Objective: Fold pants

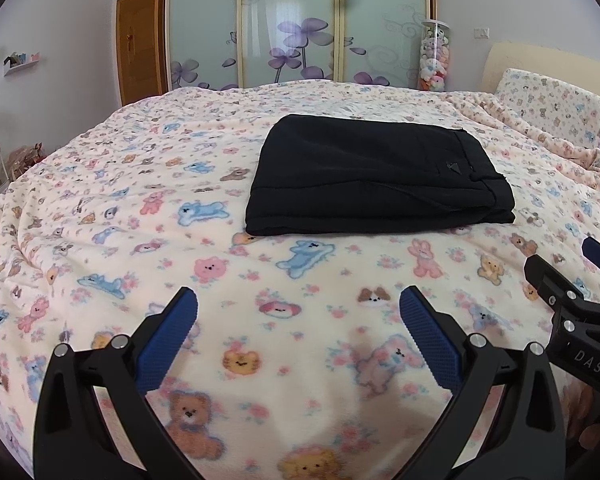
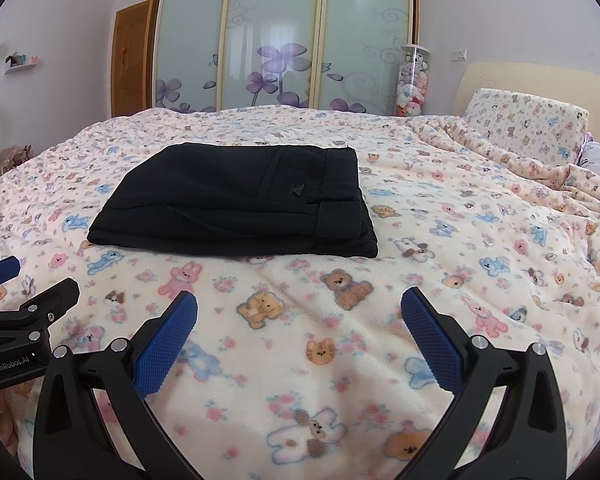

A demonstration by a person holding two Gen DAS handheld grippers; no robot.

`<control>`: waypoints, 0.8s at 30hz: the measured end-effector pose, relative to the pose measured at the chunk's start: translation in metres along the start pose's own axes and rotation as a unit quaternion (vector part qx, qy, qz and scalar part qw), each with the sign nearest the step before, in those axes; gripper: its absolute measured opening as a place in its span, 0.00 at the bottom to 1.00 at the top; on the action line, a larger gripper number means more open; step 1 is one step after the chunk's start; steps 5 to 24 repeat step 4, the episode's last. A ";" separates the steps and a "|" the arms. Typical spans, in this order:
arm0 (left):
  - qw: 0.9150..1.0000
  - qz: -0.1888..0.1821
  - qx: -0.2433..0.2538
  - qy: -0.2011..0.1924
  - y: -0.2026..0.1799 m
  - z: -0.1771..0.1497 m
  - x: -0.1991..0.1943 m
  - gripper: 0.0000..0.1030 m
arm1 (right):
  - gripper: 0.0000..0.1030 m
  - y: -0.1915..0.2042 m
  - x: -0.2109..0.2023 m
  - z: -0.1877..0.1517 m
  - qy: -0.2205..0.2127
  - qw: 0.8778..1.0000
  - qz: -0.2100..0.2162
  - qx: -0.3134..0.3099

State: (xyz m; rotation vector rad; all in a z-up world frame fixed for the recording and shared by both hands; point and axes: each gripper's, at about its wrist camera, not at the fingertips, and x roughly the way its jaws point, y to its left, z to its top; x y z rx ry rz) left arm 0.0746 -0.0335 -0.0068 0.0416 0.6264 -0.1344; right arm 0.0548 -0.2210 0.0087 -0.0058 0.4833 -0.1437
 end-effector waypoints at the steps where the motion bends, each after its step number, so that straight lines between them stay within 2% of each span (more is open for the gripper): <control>1: 1.000 0.000 0.000 0.001 0.000 0.000 0.000 0.98 | 0.99 0.000 0.000 0.000 0.000 1.000 0.000 0.000; 24: 1.000 -0.001 0.001 0.002 -0.001 0.000 0.001 0.98 | 0.99 -0.001 0.000 0.000 0.000 1.000 0.000 0.000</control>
